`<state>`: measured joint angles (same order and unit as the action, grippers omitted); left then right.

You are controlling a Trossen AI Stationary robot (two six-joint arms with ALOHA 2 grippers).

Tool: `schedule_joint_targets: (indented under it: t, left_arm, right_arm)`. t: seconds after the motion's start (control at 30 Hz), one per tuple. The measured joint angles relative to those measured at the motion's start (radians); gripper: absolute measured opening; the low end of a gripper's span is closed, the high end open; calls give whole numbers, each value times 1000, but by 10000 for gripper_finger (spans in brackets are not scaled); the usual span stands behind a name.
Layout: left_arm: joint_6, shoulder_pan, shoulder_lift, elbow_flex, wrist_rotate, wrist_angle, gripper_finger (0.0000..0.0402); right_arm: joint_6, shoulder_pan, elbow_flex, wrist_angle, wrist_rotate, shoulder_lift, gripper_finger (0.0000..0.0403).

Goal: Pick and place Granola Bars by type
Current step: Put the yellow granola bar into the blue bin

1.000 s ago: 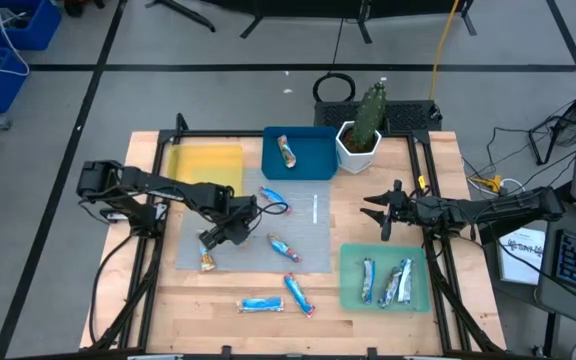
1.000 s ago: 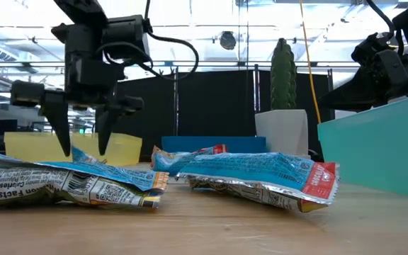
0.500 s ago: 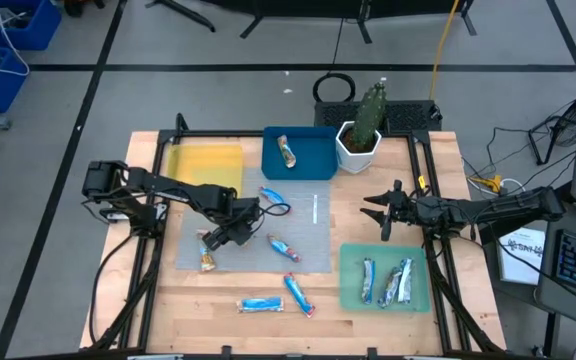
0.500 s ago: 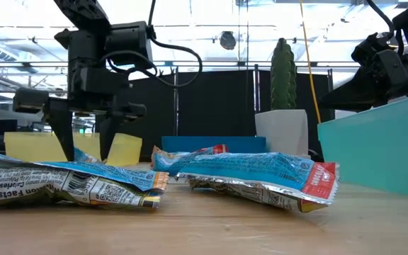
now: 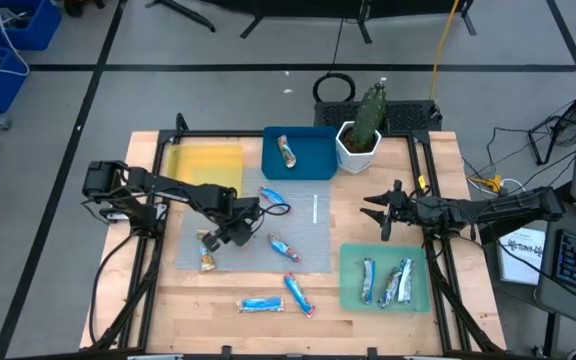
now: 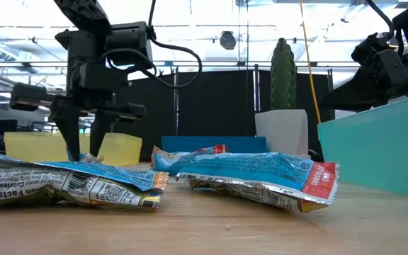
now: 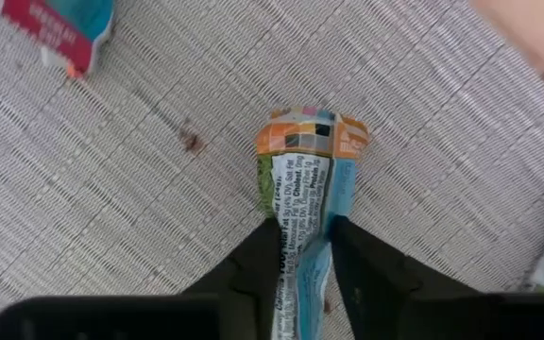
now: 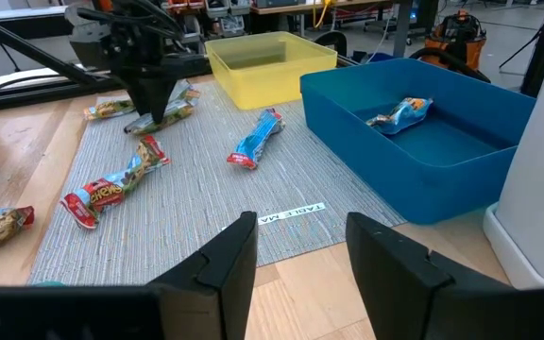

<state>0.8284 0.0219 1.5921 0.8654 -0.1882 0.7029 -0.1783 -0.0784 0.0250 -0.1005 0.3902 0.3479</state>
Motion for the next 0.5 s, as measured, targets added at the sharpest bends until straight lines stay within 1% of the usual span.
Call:
schedule_joint_targets:
  t: [0.13, 0.3, 0.5]
  left_arm:
    - [-13, 0, 0, 0, -8, 0, 65]
    - [-93, 1, 0, 0, 2, -1, 10]
    - [-131, 4, 0, 0, 7, -1, 4]
  right_arm:
    - [0, 0, 0, 0, 0, 0, 157]
    - [0, 0, 0, 0, 0, 0, 157]
    - [0, 0, 0, 0, 0, 0, 157]
